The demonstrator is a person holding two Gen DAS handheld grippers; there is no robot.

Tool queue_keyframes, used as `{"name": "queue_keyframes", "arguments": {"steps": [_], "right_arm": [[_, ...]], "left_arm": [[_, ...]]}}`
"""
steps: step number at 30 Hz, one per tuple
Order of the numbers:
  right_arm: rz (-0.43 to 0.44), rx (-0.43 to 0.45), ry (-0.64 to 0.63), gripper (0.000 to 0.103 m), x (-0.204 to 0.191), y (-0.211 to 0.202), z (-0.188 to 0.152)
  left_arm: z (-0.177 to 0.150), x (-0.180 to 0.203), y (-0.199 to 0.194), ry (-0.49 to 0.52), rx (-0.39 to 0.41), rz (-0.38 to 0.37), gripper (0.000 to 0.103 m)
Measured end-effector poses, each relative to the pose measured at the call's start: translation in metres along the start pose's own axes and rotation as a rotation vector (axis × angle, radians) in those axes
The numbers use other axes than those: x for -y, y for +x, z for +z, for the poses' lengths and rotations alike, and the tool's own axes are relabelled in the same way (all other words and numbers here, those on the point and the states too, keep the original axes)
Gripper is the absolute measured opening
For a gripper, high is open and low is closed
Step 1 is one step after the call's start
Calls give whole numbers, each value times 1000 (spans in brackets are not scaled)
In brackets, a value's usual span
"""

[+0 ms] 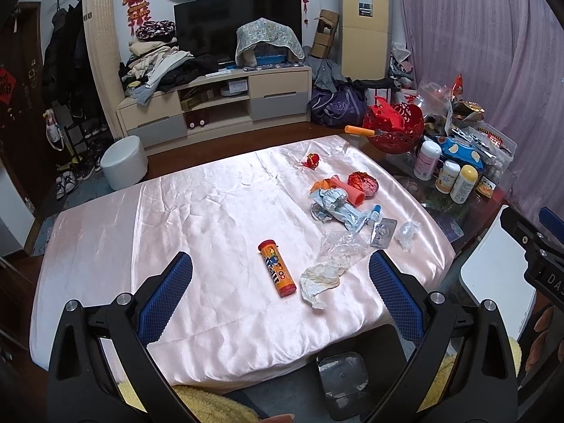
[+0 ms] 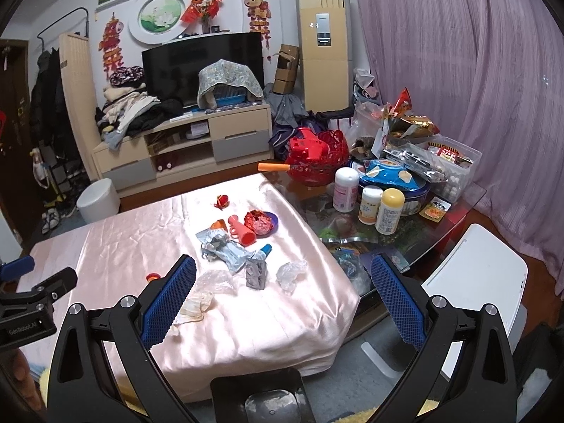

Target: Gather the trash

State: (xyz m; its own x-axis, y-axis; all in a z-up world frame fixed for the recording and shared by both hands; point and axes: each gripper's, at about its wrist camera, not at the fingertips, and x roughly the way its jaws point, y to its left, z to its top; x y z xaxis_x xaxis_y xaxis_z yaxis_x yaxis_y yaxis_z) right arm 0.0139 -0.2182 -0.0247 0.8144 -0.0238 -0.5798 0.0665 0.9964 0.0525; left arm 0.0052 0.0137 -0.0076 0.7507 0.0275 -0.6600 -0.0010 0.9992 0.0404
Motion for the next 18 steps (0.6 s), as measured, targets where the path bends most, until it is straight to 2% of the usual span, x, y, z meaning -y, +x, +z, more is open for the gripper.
{"name": "queue_keyframes", "arguments": {"steps": [5,9,15,18], "right_arm": [[-33,-66,-32,100,-5,30,-9],[-48,-105,-86,100,-4,58,-22],[47,-232,-1,100,7,105,-41],[35,-272,6,100,7,125,-48]], "left_arm": [[-3,-5,29,20,-35,63,95],[-9,-12,59,11,-94,51,95],[-25,-16,110,-8,-201,40,95],[-33,-15,134,-1,-251,26,95]]}}
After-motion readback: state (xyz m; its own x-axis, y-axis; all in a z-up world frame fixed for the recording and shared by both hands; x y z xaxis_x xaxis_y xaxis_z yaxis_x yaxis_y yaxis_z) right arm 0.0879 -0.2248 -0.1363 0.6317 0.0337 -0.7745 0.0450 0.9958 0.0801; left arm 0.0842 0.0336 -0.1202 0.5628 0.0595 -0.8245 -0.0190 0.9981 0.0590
